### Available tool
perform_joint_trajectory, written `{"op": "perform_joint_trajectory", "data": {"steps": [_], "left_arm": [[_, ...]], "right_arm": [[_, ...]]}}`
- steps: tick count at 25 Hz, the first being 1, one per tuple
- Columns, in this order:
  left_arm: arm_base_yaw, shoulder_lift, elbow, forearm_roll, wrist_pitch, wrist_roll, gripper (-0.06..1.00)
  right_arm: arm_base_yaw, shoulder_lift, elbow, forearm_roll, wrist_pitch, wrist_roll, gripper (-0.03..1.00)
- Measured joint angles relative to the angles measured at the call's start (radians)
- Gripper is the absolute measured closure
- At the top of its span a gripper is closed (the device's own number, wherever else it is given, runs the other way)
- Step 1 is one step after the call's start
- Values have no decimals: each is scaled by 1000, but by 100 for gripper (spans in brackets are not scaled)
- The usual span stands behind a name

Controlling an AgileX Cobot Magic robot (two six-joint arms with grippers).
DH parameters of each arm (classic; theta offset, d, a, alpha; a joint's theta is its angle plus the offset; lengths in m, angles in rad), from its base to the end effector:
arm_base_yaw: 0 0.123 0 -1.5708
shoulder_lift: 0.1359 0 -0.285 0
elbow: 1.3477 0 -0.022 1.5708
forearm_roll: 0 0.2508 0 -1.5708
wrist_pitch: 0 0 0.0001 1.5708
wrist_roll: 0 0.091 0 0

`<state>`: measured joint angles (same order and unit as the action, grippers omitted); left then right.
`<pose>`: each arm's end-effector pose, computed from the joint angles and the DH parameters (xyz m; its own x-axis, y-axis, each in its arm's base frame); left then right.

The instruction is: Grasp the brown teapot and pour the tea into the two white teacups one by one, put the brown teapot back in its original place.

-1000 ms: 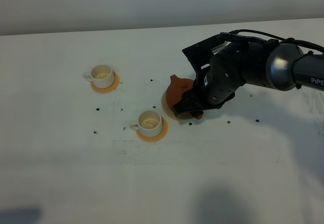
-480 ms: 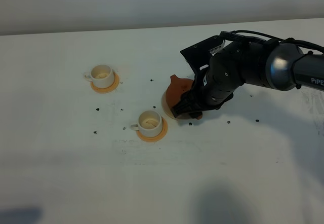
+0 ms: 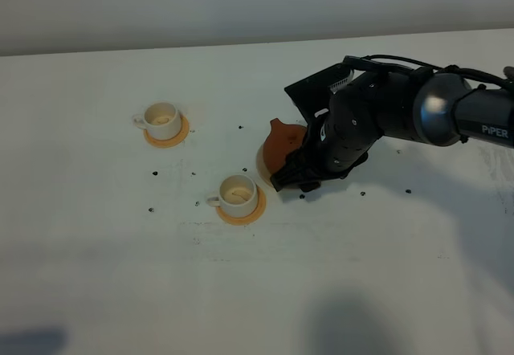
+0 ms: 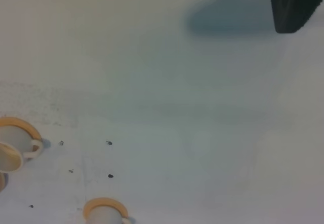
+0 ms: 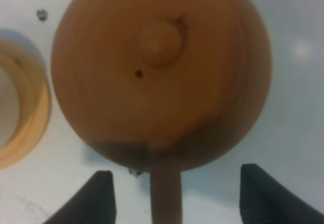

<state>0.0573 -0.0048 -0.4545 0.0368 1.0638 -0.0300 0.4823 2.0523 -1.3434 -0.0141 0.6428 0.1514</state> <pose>-0.0009 0.0029 0.2643 -0.4924 -0.0404 -0.8694 -0.0911 0.9958 0.0054 0.3627 0.1890 0.1404 -0.9009 -0.3140 -0.2997 -0.3391 0.9401 0.0341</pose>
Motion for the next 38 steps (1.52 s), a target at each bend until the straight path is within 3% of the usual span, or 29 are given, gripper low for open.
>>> {"op": "perform_joint_trajectory", "data": {"steps": [20,23,27,38], "left_arm": [[0,0,0,0,0,0,59],[0,0,0,0,0,0,59],[0,0,0,0,0,0,59],[0,0,0,0,0,0,59]], "right_arm": [[0,3,-47,0,56,-12,51],[0,8,-47,1,61,-14,59],[1,16,-47,5,79,-29,86],[1,15,-47,5,80,-45,88]]}}
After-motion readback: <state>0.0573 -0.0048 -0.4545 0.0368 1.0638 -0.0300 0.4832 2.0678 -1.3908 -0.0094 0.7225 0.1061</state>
